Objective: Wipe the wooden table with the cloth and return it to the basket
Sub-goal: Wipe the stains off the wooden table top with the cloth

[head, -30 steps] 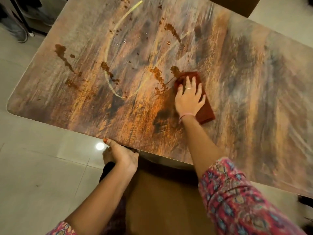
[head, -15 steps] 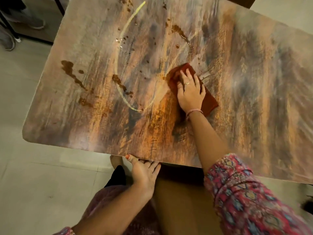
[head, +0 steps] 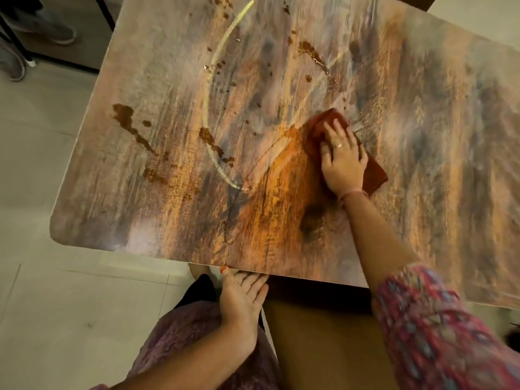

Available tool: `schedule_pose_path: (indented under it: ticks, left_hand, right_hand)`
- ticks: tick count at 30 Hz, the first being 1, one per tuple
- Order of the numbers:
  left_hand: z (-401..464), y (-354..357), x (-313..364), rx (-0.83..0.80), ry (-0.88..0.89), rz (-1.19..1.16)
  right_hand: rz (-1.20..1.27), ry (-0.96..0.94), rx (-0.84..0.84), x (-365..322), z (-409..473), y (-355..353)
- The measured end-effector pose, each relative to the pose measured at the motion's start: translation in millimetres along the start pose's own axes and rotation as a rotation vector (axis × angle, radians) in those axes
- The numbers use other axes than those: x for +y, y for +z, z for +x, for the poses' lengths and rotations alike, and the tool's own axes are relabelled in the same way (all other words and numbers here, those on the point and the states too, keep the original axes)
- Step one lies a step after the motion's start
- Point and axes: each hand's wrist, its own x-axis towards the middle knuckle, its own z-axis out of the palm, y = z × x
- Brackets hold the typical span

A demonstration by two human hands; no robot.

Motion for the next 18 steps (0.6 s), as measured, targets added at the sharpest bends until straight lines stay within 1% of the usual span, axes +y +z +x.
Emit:
schedule_pose_path:
  ticks: [2,3,4,5,6,8,10,12,13,14,15,16,18]
  left_hand:
    - [1,0,1,0.008,-0.007,-0.013]
    - [1,0,1,0.015,-0.011,-0.021]
    - [1,0,0,0.021,-0.017,-0.028]
    - [1,1,0,0.027,-0.020,-0.036]
    - [1,2,0,0.035,-0.021,-0.042]
    - [1,4,-1,0.047,-0.018,-0.047]
    - [-1,6,0,0.055,-0.015,-0.053]
    - [-3,7,1,0.060,-0.019,-0.045]
    - [-3,7,2,0.056,-0.020,-0.031]
    - [-3,7,2,0.051,-0.023,-0.014]
    - [-3,6,3,0.049,-0.026,-0.002]
    - [-2,6,3,0.048,-0.027,0.001]
    - [-3,6,3,0.055,-0.022,-0.015]
  right_hand:
    - [0.064,0.278,0.099,-16,29,2]
    - [0.088,0.358,0.125,-31,28,9]
    - [0.093,0.368,0.148,-47,16,19]
    - [0.075,0.299,0.161,-63,-7,32]
    - [0.045,0.178,0.146,-77,-40,45]
    - [-0.007,-0.089,0.022,-95,-116,62]
    - [-0.060,-0.332,-0.110,-89,-170,66]
    - [-0.101,-0.559,-0.215,-71,-169,56]
    - [-0.120,-0.645,-0.234,-61,-149,50]
    - [-0.124,-0.674,-0.237,-52,-125,43]
    - [-0.103,-0.632,-0.219,-45,-96,38]
    - [-0.074,-0.529,-0.183,-38,-65,31]
    - [-0.037,-0.260,-0.058,-26,-6,18]
